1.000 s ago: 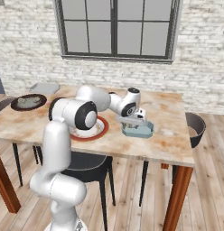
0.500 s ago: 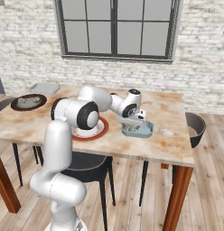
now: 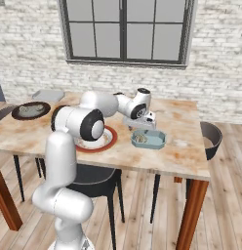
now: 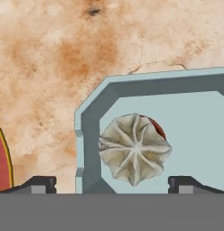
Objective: Place two dumplings into each of the tupperware containers and then place the containers in the fridge.
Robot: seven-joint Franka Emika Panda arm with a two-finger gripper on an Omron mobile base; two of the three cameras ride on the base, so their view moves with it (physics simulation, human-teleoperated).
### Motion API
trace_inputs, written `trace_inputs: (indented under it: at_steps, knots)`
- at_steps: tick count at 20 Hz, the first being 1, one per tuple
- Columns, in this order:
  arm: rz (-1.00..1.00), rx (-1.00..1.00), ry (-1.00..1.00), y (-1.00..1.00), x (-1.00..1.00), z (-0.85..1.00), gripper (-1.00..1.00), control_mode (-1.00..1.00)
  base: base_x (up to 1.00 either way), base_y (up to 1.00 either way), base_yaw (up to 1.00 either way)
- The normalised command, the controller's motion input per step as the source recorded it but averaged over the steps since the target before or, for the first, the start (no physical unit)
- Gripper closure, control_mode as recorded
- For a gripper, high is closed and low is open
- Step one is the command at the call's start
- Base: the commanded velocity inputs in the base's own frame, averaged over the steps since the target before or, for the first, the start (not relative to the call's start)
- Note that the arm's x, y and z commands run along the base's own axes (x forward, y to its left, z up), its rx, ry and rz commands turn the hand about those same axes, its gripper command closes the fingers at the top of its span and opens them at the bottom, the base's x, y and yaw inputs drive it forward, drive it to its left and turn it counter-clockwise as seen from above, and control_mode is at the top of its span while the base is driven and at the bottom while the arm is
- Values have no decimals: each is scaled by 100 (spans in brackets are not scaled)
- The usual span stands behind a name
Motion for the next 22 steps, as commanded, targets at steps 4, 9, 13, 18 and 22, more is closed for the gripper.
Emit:
trace_inputs:
  at_steps: [4, 9, 13, 18, 22]
  knots:
    - [4, 0, 0, 83, -6, 6, -100, -100, 0, 0, 0]
    - [7, 0, 0, 84, -1, 4, -100, -100, 0, 0, 0]
    - [5, -3, 0, 95, 0, 1, -100, -100, 0, 0, 0]
    - [6, -1, 0, 79, 0, 0, -100, -100, 0, 0, 0]
    - [4, 0, 0, 64, 6, 0, -100, -100, 0, 0, 0]
